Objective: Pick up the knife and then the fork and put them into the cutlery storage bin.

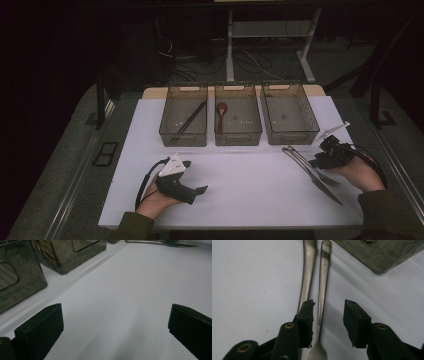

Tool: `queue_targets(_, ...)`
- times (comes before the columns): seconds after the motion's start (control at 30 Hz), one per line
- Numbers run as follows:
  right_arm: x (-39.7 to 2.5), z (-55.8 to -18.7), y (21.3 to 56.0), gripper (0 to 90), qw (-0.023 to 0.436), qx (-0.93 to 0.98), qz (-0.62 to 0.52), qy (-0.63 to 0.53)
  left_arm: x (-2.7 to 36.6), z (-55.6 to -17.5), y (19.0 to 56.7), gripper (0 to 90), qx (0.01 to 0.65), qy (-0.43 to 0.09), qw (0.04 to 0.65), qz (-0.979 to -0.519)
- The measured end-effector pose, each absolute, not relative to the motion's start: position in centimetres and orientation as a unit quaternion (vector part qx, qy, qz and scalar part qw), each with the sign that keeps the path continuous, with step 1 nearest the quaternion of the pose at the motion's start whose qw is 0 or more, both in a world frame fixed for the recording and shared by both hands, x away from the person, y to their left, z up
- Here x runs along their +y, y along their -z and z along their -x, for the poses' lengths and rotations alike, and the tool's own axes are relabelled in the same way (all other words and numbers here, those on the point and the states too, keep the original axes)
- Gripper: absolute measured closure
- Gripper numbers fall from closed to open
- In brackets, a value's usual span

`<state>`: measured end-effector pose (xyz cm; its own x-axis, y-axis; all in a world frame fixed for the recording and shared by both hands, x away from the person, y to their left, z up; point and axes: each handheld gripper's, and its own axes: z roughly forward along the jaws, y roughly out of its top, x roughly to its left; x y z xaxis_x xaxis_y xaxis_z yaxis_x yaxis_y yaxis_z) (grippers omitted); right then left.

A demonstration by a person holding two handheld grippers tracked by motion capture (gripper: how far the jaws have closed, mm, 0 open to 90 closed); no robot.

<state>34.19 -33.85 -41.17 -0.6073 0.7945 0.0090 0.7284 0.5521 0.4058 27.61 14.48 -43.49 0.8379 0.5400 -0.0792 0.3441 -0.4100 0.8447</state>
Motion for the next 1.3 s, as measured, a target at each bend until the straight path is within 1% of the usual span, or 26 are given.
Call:
queue_targets(0.2,-33.4,-34.8,41.4,67.8,0.059,0.886,-0.431,-0.160,14.5,-27.6,43.5,0.0,0.266,-0.100,0.473,-0.834)
queue_targets(0.27,-33.3,-34.9,41.5,69.0,0.049,0.890,-0.427,-0.151,14.5,-27.7,43.5,0.0,0.266,-0.100,0.473,-0.834)
queue_targets(0.67,-32.6,-35.0,42.3,80.1,0.052,0.901,-0.414,-0.118,14.3,-27.7,43.6,0.0,0.266,-0.095,0.468,-0.837)
queue_targets(1.07,-32.9,-35.1,42.3,82.8,0.040,0.894,-0.427,-0.126,14.4,-27.6,43.6,0.0,0.265,-0.096,0.467,-0.838)
queue_targets(1.3,-34.2,-34.8,42.1,82.9,0.031,0.887,-0.437,-0.146,14.4,-27.6,43.6,0.0,0.265,-0.096,0.465,-0.839)
